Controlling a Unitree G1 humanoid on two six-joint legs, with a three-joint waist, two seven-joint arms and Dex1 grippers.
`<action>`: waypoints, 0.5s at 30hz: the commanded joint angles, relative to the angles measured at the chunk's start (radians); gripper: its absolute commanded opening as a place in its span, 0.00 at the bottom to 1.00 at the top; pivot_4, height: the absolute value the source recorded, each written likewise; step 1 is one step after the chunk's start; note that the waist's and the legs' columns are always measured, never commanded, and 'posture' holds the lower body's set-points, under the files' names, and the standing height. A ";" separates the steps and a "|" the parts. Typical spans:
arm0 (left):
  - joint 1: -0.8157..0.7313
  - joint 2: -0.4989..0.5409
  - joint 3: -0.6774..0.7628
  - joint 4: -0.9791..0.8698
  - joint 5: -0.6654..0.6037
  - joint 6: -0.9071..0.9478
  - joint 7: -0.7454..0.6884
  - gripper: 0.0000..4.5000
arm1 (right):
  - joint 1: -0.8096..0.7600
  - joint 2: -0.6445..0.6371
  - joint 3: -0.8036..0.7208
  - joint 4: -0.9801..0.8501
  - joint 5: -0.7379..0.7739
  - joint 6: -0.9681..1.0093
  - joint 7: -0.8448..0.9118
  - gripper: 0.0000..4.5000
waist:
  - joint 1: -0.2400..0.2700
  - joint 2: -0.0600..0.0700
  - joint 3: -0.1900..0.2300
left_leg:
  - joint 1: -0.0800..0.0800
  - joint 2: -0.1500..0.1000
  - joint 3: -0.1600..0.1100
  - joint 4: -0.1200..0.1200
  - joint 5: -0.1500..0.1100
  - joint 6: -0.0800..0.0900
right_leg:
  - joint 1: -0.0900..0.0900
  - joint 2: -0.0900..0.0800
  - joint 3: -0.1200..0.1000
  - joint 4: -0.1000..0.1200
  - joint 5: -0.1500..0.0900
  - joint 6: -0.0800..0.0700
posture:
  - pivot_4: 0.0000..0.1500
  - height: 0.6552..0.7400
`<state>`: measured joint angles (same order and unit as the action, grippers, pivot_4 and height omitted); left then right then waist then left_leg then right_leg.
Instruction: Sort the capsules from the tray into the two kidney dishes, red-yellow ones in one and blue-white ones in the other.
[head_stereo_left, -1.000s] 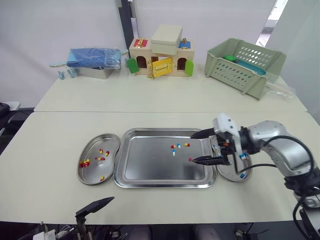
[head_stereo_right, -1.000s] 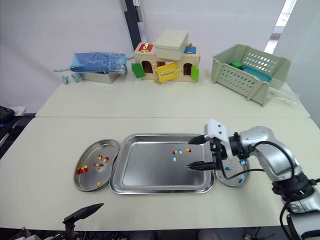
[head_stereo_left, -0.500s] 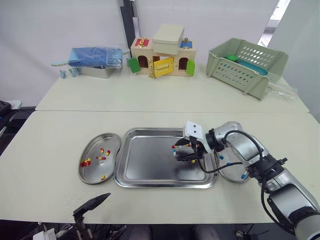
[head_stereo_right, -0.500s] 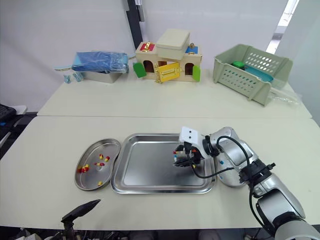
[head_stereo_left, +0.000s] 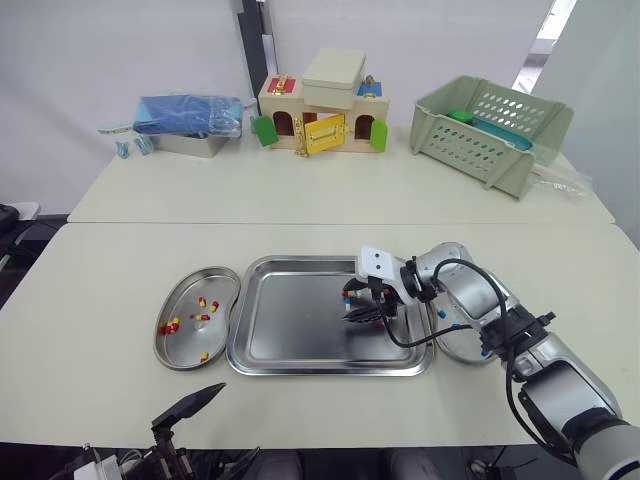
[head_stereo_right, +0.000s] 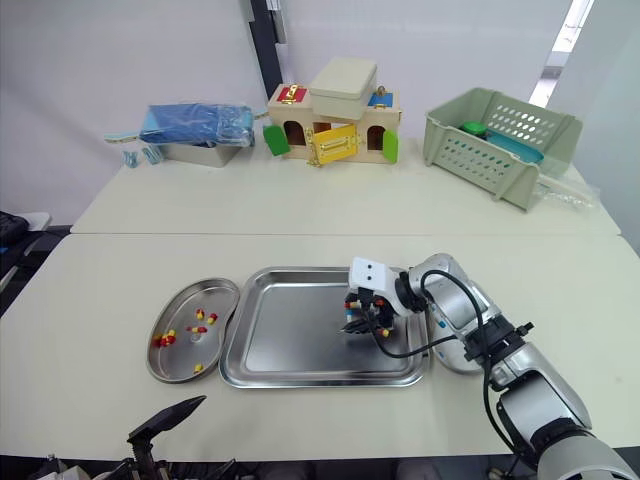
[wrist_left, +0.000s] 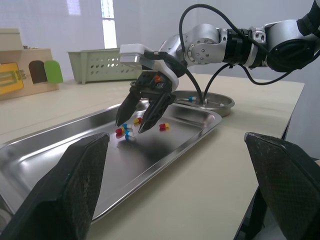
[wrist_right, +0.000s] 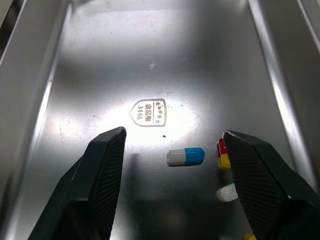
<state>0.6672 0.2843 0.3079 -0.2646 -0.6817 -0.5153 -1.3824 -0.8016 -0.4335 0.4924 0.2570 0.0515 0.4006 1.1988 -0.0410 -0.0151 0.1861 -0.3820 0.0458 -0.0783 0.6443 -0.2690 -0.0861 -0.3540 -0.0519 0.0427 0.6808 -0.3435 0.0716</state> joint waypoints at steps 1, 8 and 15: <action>0.021 0.011 -0.010 -0.019 -0.003 -0.019 0.011 1.00 | -0.004 0.003 -0.010 -0.022 -0.007 -0.019 0.011 0.73 | 0.000 0.000 0.000 | 0.000 0.000 0.000 0.000 0.000 0.000 | 0.000 0.000 0.000 0.000 0.000 0.000 | 1.00 1.00; 0.025 0.024 -0.020 -0.026 -0.002 -0.022 0.032 1.00 | 0.001 0.013 -0.011 -0.013 -0.016 -0.025 0.004 0.73 | 0.000 0.000 0.000 | 0.000 0.000 0.000 0.000 0.000 0.000 | 0.000 0.000 0.000 0.000 0.000 0.000 | 1.00 1.00; 0.029 0.039 -0.026 -0.029 -0.003 -0.025 0.047 1.00 | 0.001 0.017 -0.011 0.012 -0.038 -0.045 0.006 0.64 | -0.001 0.000 0.000 | 0.000 0.000 0.000 0.000 0.000 0.000 | 0.000 0.000 0.000 0.000 0.000 0.000 | 1.00 1.00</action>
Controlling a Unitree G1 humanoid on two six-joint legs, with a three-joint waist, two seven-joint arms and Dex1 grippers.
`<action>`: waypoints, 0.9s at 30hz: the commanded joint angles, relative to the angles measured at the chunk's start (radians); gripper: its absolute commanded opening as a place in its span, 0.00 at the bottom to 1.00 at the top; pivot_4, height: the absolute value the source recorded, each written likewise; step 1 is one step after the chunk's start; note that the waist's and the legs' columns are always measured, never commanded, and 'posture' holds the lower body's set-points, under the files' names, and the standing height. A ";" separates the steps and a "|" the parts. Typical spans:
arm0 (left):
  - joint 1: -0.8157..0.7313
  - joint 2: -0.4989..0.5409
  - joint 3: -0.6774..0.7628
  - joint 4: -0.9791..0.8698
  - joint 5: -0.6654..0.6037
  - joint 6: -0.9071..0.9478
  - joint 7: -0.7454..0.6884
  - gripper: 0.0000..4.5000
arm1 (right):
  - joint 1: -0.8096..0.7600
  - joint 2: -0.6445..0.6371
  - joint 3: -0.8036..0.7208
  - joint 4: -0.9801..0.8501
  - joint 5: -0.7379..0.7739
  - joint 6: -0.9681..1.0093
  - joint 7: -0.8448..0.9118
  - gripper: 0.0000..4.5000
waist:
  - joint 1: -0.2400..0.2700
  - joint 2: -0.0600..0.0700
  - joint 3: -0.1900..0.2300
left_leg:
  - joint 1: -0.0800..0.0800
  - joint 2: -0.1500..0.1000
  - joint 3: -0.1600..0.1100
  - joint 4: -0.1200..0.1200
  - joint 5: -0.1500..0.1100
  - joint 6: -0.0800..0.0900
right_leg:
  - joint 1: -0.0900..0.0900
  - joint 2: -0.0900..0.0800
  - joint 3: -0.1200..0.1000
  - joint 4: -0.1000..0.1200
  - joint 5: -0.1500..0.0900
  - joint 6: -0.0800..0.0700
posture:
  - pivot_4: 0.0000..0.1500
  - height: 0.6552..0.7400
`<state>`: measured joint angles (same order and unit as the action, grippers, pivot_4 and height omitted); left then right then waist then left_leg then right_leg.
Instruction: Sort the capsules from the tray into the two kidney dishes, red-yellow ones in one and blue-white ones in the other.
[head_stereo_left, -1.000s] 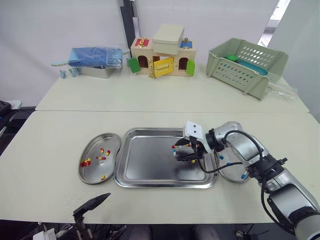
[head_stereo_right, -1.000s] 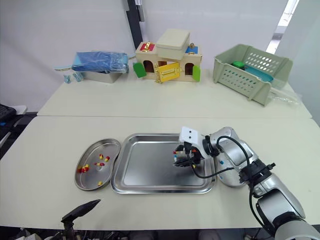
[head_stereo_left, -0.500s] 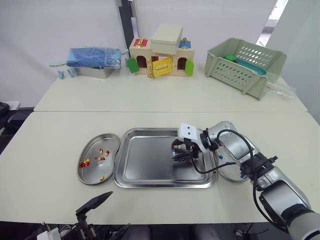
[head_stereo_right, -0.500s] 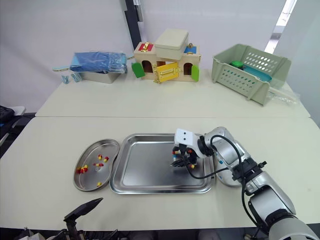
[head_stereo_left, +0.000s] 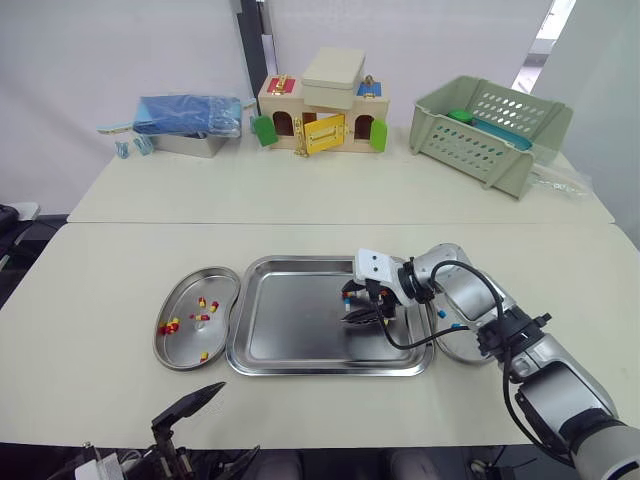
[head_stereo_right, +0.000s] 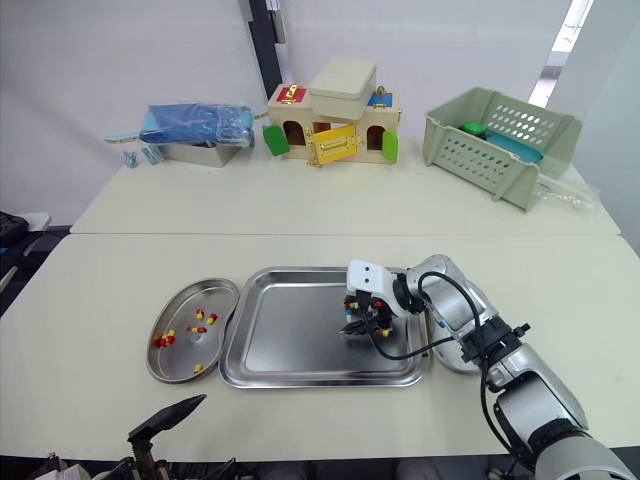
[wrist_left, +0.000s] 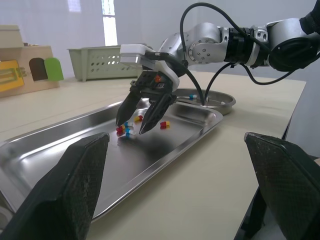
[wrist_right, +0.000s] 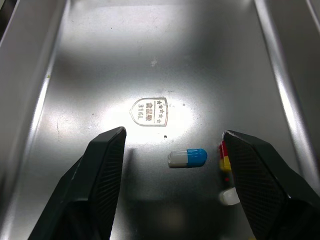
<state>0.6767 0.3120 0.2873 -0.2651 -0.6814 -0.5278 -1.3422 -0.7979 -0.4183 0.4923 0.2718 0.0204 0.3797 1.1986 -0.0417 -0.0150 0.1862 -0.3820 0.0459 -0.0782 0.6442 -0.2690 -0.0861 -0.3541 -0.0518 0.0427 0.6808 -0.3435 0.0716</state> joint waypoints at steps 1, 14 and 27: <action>0.020 0.013 -0.006 -0.029 -0.003 -0.013 0.008 1.00 | -0.003 0.003 -0.012 0.000 -0.008 -0.024 0.006 0.59 | 0.000 0.000 0.000 | 0.000 0.000 0.000 0.000 0.000 0.000 | 0.000 0.000 0.000 0.000 0.000 0.000 | 1.00 1.00; 0.022 0.026 -0.019 -0.033 0.003 -0.018 0.027 1.00 | 0.001 0.014 -0.005 0.026 -0.028 -0.034 -0.002 0.48 | 0.000 0.000 0.000 | 0.000 0.000 0.000 0.000 0.000 0.000 | 0.000 0.000 0.000 0.000 0.000 0.000 | 1.00 1.00; 0.024 0.030 -0.023 -0.029 0.004 -0.021 0.028 1.00 | 0.002 0.019 0.001 0.058 -0.061 -0.053 0.007 0.30 | 0.000 0.000 0.000 | 0.000 0.000 0.000 0.000 0.000 0.000 | 0.000 0.000 0.000 0.000 0.000 0.000 | 1.00 1.00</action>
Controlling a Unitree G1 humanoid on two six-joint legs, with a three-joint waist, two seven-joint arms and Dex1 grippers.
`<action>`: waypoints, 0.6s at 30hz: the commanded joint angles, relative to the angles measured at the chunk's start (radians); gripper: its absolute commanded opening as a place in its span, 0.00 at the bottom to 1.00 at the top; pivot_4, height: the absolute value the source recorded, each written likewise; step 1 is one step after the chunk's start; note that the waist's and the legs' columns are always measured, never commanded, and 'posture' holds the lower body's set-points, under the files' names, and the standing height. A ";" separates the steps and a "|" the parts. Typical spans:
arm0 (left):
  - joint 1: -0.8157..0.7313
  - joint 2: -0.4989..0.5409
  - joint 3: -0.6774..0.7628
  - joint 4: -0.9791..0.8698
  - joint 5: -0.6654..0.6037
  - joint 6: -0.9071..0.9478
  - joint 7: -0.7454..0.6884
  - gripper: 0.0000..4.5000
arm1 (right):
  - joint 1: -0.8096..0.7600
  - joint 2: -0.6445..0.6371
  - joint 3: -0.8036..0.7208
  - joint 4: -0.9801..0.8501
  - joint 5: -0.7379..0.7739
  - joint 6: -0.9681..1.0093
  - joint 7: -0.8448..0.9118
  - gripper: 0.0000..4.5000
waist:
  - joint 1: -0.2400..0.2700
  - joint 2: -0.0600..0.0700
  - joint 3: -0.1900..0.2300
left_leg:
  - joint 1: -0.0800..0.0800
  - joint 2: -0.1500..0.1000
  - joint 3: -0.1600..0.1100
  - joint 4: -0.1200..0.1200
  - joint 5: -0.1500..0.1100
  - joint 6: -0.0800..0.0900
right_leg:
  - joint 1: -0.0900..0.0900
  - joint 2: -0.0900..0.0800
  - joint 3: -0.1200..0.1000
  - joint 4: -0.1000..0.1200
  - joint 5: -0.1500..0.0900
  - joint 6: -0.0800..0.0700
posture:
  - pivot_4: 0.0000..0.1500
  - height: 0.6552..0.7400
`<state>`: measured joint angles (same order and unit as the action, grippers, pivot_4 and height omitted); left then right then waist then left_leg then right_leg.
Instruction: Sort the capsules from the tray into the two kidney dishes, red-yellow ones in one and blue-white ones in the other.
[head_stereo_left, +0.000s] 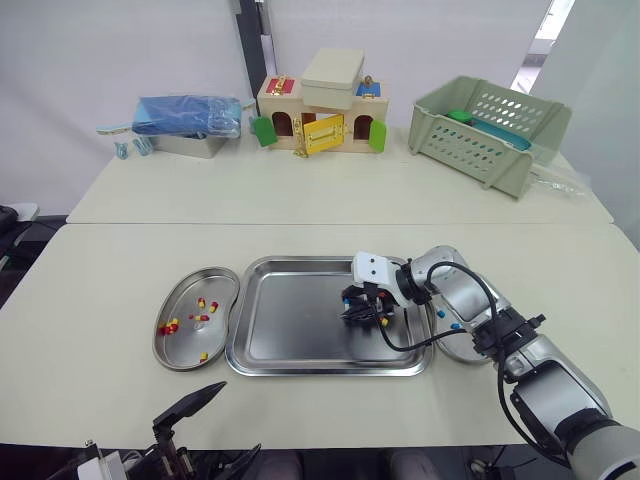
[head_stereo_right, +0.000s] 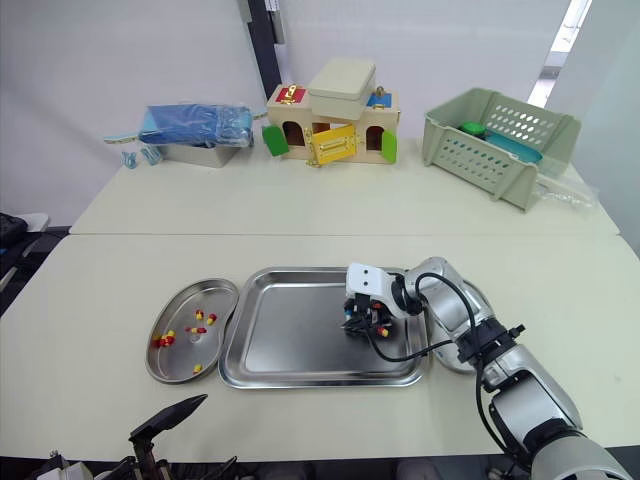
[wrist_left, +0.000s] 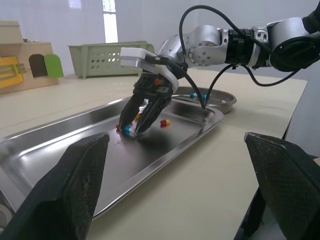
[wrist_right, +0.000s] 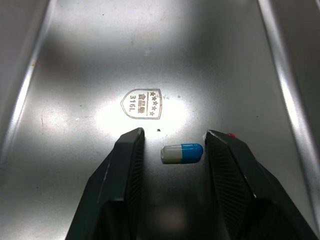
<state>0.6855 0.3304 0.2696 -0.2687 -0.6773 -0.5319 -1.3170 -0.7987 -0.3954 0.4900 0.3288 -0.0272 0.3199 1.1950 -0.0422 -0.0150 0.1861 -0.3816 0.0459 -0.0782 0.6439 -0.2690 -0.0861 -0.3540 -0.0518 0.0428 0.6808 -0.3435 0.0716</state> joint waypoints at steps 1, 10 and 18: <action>0.014 0.011 -0.006 -0.026 -0.001 -0.017 0.003 1.00 | 0.003 -0.004 0.004 0.000 -0.014 0.007 0.012 0.24 | 0.000 0.000 0.000 | 0.000 0.000 0.000 0.000 0.000 0.000 | 0.000 0.000 0.000 0.000 0.000 0.000 | 1.00 1.00; 0.007 0.013 -0.005 -0.022 -0.001 -0.016 0.003 1.00 | 0.004 -0.003 0.000 -0.009 -0.009 0.013 0.017 0.15 | 0.000 0.000 0.000 | 0.000 0.000 0.000 0.000 0.000 0.000 | 0.000 0.000 0.000 0.000 0.000 0.000 | 1.00 1.00; -0.005 0.022 -0.010 -0.015 0.000 -0.018 -0.008 1.00 | -0.003 -0.012 -0.041 -0.077 0.045 0.062 0.039 0.15 | 0.000 0.000 0.000 | 0.000 0.000 0.000 0.000 0.000 0.000 | 0.000 0.000 0.000 0.000 0.000 0.000 | 1.00 1.00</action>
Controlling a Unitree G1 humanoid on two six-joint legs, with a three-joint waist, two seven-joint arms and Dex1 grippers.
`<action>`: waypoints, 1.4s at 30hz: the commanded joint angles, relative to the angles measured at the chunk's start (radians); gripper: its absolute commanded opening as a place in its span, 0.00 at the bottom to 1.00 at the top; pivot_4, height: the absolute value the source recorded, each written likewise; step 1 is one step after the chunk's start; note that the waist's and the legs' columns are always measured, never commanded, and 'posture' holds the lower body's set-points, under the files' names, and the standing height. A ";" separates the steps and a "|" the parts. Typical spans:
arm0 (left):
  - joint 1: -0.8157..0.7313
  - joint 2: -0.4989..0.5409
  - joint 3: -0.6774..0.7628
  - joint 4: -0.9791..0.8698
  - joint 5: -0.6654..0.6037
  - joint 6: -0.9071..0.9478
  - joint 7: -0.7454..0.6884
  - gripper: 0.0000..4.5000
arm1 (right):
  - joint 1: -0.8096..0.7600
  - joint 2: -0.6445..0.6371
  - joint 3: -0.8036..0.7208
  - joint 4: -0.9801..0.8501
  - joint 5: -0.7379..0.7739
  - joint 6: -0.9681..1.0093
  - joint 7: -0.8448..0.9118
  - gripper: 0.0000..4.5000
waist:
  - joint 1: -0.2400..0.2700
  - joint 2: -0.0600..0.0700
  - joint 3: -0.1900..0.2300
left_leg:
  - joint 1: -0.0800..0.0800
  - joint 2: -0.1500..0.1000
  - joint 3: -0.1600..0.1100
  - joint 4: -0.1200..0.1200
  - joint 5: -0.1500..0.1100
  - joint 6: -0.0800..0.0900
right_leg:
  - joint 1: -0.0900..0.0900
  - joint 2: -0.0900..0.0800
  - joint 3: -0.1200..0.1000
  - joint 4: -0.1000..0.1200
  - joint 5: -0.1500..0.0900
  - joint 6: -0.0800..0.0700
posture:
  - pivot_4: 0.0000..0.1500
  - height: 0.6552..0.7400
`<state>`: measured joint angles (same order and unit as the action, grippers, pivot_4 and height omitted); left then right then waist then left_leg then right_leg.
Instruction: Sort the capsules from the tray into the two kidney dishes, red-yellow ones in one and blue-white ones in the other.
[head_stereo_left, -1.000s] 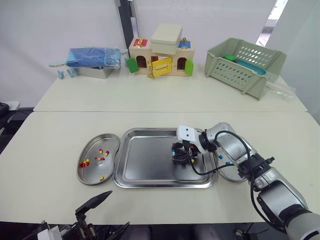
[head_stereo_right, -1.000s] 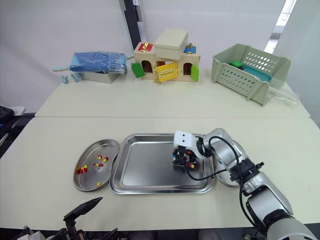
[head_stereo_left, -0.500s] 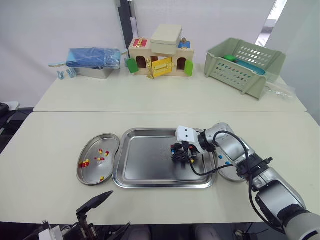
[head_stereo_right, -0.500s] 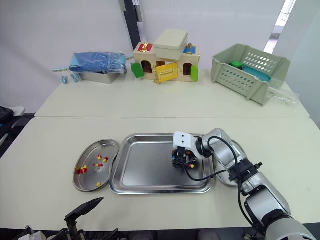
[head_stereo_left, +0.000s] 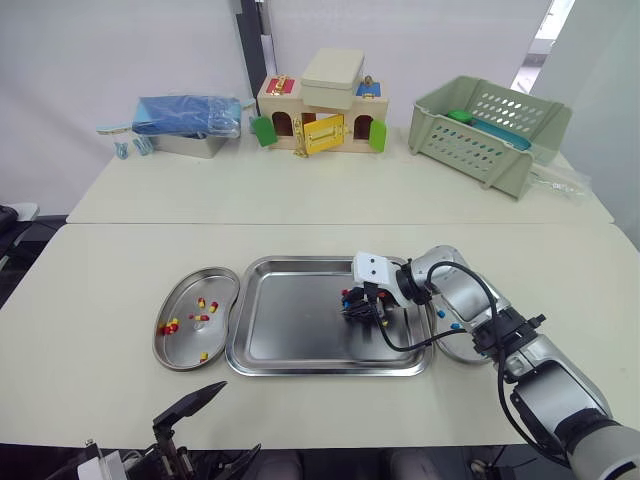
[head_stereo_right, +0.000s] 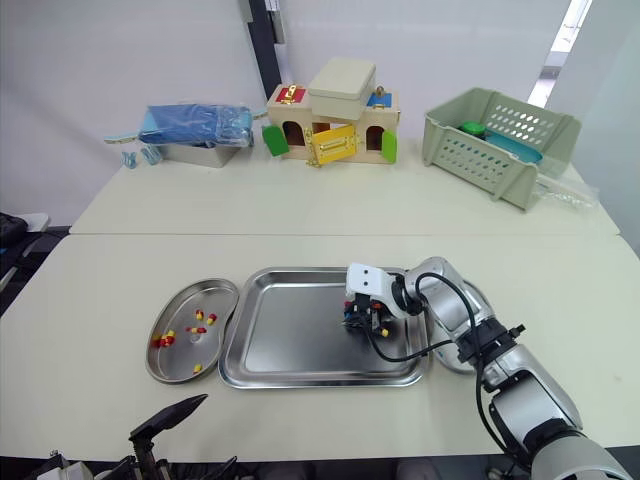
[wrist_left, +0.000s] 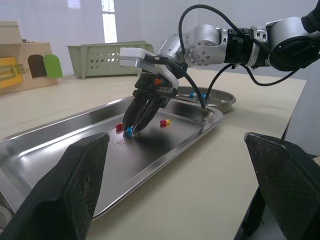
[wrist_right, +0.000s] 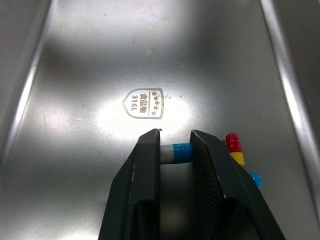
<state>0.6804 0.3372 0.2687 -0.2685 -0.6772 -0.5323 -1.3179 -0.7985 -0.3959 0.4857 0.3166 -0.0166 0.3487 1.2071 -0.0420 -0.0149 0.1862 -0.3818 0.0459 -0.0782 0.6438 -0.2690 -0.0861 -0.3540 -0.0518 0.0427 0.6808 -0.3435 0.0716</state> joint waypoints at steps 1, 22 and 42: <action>-0.002 0.019 -0.010 -0.014 -0.001 -0.019 -0.013 1.00 | -0.002 -0.018 -0.048 -0.088 0.047 0.049 0.034 0.15 | 0.000 0.000 0.000 | 0.000 0.000 0.000 0.000 0.000 0.000 | 0.000 0.000 0.000 0.000 0.000 0.000 | 1.00 1.00; -0.141 0.112 -0.101 0.053 -0.059 -0.018 -0.262 1.00 | 0.425 -0.580 -0.487 -0.486 0.299 0.202 0.101 0.15 | 0.007 0.000 0.001 | 0.000 0.000 0.000 0.000 0.000 0.000 | 0.000 0.000 0.000 -0.001 0.000 0.000 | 1.00 1.00; -0.129 0.076 -0.107 0.059 -0.041 -0.022 -0.191 1.00 | 0.451 -0.604 -0.456 -0.392 0.279 0.102 0.100 0.15 | 0.009 0.000 0.001 | 0.000 0.000 0.000 0.000 0.000 0.000 | 0.001 0.000 0.000 -0.001 0.000 0.000 | 1.00 1.00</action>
<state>0.5403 0.4181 0.1630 -0.1868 -0.7195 -0.5359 -1.5151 -0.3296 -0.9815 0.0355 -0.0674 0.2573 0.4672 1.2960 -0.0327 -0.0151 0.1871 -0.3823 0.0456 -0.0779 0.6438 -0.2691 -0.0859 -0.3533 -0.0517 0.0430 0.6796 -0.3436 0.0716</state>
